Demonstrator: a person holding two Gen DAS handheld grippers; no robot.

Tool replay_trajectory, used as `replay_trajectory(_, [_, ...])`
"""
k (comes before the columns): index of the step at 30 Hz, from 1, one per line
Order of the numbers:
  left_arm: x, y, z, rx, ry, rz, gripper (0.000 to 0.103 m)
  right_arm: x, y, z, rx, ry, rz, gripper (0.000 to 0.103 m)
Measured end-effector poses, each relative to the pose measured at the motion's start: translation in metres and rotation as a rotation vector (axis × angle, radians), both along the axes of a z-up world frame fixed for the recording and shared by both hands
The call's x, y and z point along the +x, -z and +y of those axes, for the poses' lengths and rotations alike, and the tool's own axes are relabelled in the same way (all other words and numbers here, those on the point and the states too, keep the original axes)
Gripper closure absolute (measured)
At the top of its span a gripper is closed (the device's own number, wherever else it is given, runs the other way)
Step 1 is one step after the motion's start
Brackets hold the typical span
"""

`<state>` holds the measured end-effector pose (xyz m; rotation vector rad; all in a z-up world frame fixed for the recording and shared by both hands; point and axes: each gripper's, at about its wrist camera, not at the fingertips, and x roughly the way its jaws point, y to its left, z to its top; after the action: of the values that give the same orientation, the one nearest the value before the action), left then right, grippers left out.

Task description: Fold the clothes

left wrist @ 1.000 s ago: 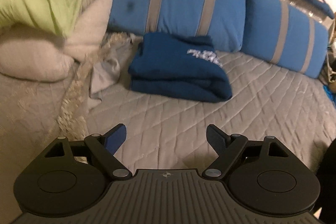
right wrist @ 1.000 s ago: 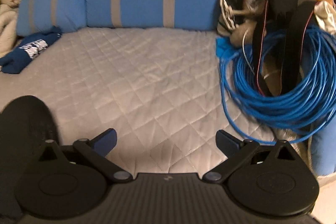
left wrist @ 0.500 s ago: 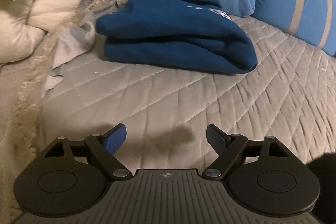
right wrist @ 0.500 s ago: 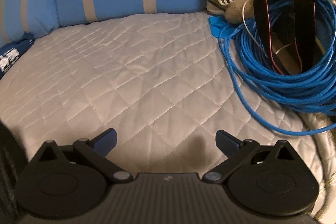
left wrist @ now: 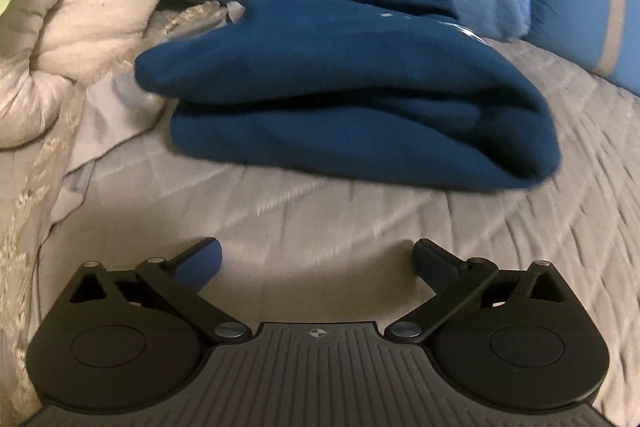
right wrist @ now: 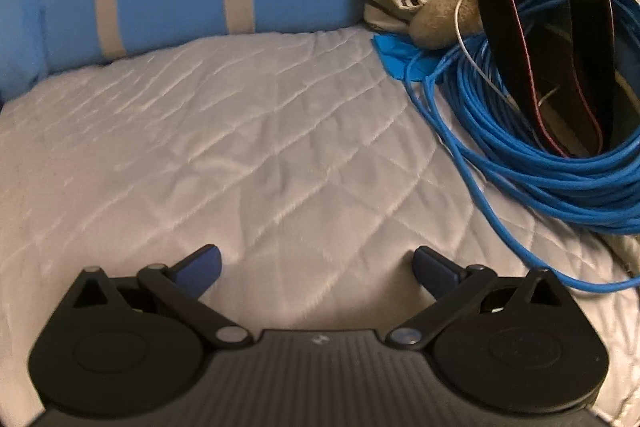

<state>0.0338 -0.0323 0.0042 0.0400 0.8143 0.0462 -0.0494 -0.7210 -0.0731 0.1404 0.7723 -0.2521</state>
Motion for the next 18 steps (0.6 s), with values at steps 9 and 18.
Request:
replay_trajectory(9, [0.023,0.014,-0.005,-0.003,-0.051,-0.14,0.0,0.042,0.009,-0.009,0.0,0.035,-0.057,0.001])
replay_trajectory(18, [0.013,0.012,-0.007,-0.006,-0.05,-0.168,0.0,0.037,0.015,-0.006,-0.023,0.066,-0.125,0.001])
